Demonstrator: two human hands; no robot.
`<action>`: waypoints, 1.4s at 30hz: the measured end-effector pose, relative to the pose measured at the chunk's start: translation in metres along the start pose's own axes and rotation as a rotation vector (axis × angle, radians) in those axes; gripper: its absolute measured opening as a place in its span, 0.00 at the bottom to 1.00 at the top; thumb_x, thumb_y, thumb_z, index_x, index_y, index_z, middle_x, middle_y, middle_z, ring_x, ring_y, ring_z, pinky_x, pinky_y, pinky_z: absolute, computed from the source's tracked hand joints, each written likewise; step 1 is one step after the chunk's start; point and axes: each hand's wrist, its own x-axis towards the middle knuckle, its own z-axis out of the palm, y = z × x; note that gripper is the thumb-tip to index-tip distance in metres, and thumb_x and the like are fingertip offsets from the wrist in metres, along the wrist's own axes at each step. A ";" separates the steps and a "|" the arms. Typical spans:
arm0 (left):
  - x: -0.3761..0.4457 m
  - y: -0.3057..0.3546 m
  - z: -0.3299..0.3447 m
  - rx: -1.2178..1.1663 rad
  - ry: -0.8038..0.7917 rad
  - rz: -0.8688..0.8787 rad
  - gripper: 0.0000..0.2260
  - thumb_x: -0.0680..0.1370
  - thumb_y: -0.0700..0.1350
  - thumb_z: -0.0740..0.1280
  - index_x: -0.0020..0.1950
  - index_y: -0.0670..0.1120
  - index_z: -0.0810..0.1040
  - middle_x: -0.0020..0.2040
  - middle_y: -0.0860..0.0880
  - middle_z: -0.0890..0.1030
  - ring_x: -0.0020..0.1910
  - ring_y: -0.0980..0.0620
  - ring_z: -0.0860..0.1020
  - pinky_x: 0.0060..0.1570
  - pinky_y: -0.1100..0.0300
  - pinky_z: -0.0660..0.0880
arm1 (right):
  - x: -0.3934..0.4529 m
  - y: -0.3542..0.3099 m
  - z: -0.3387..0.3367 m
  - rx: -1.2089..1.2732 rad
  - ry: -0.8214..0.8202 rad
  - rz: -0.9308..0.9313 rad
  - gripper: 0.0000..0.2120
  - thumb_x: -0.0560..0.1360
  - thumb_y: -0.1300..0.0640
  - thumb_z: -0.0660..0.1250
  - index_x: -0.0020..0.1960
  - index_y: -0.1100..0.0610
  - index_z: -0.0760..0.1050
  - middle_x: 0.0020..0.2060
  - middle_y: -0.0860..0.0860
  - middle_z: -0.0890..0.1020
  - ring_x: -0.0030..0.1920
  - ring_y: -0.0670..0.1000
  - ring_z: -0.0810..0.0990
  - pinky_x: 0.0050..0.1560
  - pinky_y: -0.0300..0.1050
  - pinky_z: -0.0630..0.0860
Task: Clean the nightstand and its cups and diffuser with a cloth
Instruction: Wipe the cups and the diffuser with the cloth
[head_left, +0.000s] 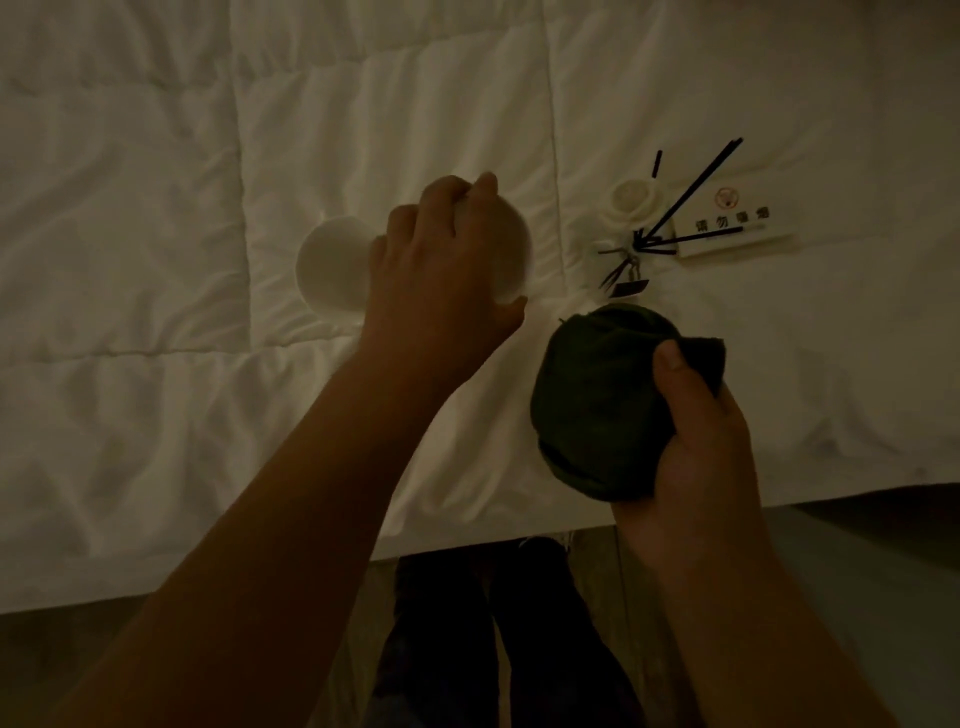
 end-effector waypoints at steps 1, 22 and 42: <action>0.004 0.002 0.004 0.031 0.008 -0.014 0.42 0.68 0.56 0.75 0.76 0.46 0.59 0.72 0.44 0.66 0.66 0.40 0.67 0.61 0.44 0.65 | 0.001 -0.001 -0.002 0.015 -0.009 0.001 0.13 0.68 0.46 0.69 0.51 0.48 0.84 0.52 0.53 0.85 0.52 0.55 0.84 0.43 0.49 0.81; -0.043 0.058 0.042 -0.229 0.049 0.000 0.37 0.75 0.55 0.66 0.77 0.47 0.51 0.74 0.43 0.64 0.73 0.46 0.60 0.70 0.51 0.52 | -0.002 -0.045 -0.045 0.268 -0.005 0.015 0.13 0.71 0.47 0.64 0.45 0.47 0.86 0.51 0.51 0.86 0.51 0.55 0.85 0.41 0.51 0.82; 0.030 0.108 0.080 -0.828 0.016 -0.276 0.12 0.77 0.40 0.70 0.60 0.44 0.78 0.58 0.46 0.80 0.56 0.51 0.79 0.54 0.53 0.79 | 0.029 -0.089 -0.088 0.389 -0.110 -0.134 0.22 0.80 0.50 0.48 0.64 0.53 0.77 0.58 0.55 0.82 0.60 0.59 0.80 0.58 0.59 0.77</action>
